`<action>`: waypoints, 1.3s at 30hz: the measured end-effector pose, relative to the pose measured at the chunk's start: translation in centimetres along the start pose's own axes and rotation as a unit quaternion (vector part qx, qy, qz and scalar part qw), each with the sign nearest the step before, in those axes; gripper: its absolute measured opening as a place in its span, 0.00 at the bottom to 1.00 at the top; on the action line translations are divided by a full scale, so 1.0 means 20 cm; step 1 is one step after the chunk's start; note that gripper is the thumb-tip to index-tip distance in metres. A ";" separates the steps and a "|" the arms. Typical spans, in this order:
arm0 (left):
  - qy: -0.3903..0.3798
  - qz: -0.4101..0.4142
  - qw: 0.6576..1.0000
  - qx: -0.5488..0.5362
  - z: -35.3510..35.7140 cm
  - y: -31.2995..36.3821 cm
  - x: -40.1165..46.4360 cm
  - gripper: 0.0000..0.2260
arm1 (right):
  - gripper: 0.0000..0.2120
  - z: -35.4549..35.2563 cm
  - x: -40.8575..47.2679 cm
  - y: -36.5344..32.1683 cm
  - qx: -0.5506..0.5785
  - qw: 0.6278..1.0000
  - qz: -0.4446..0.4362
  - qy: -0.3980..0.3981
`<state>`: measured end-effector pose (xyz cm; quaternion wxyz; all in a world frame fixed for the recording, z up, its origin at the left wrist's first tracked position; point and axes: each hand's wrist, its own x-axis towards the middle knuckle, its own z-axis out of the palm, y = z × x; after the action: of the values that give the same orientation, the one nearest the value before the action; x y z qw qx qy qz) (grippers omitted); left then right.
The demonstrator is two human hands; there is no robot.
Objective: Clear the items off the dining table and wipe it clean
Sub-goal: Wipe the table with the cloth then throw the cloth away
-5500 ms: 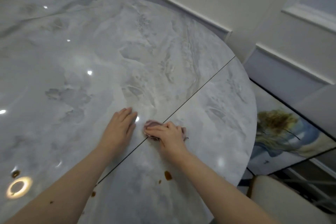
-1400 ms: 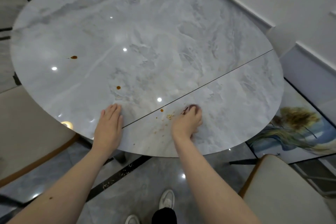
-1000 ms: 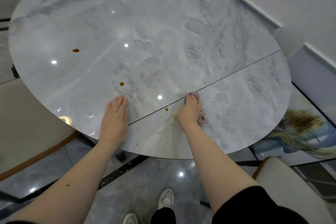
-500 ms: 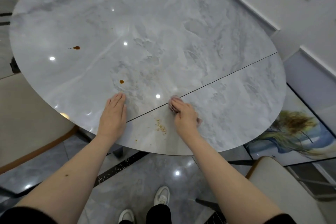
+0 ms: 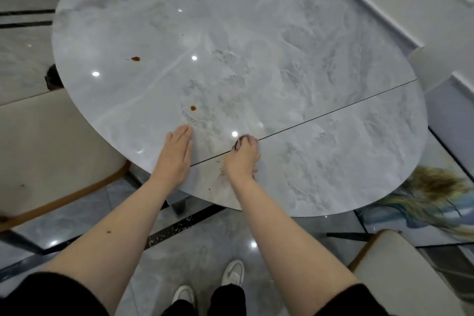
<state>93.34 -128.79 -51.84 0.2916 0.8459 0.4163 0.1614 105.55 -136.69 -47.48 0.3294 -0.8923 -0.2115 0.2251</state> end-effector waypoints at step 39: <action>0.116 -0.047 0.988 0.095 -0.07 -0.04 -0.15 0.20 | 0.22 -0.19 0.24 0.28 -0.231 0.668 -0.690 -0.157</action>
<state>90.31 -130.31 -51.38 0.1669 0.8246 0.5004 0.2044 112.89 -139.95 -49.96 0.1364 -0.4912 -0.8602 0.0144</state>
